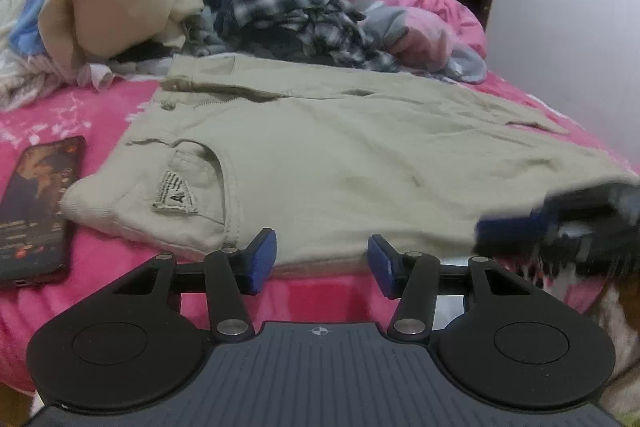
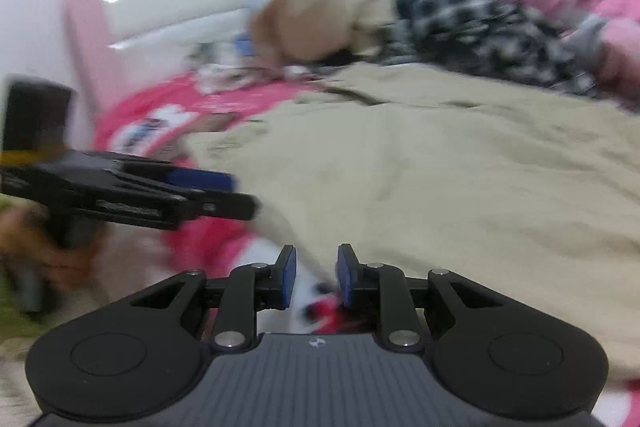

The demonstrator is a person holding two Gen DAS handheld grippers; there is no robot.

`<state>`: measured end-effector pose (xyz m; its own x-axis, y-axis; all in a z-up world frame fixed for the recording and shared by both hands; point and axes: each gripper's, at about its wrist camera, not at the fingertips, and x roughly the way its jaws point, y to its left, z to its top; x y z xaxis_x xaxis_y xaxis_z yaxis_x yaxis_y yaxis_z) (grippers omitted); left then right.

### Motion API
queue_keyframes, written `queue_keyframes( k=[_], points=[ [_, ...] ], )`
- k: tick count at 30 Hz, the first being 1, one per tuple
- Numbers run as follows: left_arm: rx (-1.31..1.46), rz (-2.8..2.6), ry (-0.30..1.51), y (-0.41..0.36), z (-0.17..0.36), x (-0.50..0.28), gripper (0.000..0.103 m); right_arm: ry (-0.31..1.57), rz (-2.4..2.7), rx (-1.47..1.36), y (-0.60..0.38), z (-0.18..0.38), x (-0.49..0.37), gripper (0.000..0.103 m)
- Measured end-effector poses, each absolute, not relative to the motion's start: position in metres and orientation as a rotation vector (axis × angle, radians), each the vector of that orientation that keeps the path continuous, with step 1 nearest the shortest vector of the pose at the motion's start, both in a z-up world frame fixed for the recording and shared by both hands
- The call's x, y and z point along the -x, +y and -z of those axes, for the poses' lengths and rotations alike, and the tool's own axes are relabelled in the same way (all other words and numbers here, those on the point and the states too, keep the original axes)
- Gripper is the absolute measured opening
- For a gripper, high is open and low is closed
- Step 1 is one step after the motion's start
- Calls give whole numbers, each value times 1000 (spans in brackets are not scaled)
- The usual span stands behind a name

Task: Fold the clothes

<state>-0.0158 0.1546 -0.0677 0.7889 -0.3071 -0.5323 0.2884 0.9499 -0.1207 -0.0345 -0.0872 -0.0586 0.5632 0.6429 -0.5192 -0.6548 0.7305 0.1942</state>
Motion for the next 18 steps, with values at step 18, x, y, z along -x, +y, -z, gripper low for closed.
queue_keyframes(
  k=[18],
  points=[
    [277,244,484,218,46,58,58,484,-692,165,-19,58,1,20]
  ],
)
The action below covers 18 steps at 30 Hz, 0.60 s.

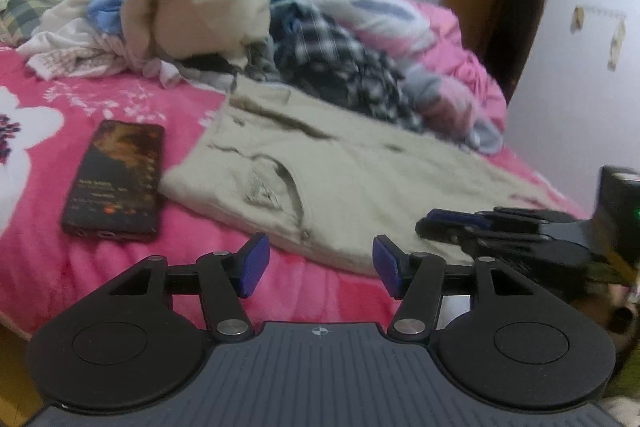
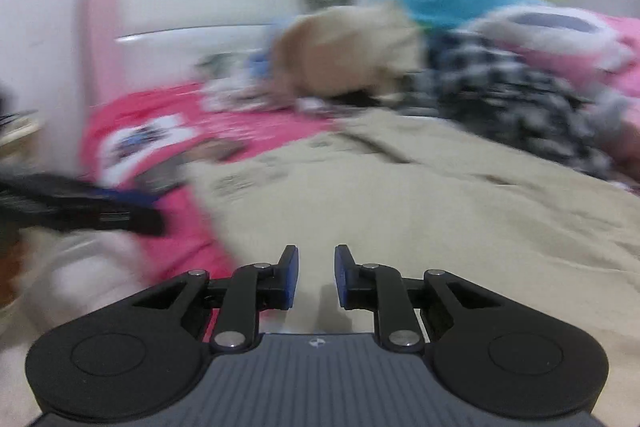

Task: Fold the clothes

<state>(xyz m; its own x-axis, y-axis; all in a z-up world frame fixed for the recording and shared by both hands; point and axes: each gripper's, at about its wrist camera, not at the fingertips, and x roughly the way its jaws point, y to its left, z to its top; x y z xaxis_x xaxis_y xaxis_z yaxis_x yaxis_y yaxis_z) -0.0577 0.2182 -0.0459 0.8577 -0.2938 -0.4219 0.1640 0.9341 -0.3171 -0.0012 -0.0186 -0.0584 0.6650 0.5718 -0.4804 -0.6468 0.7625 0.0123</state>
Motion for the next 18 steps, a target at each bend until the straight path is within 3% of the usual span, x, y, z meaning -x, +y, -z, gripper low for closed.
queue_keyframes(
  k=[5,10,18],
  points=[
    [294,242,460,227,37,57,62,549,-609,158,4,73,-22,21],
    [325,222,451,237,32,56,66,458,-749,244,53,74,11,18],
    [350,254,450,249,27,48,67,481,-568,7,-4,54,-36,19]
  ],
)
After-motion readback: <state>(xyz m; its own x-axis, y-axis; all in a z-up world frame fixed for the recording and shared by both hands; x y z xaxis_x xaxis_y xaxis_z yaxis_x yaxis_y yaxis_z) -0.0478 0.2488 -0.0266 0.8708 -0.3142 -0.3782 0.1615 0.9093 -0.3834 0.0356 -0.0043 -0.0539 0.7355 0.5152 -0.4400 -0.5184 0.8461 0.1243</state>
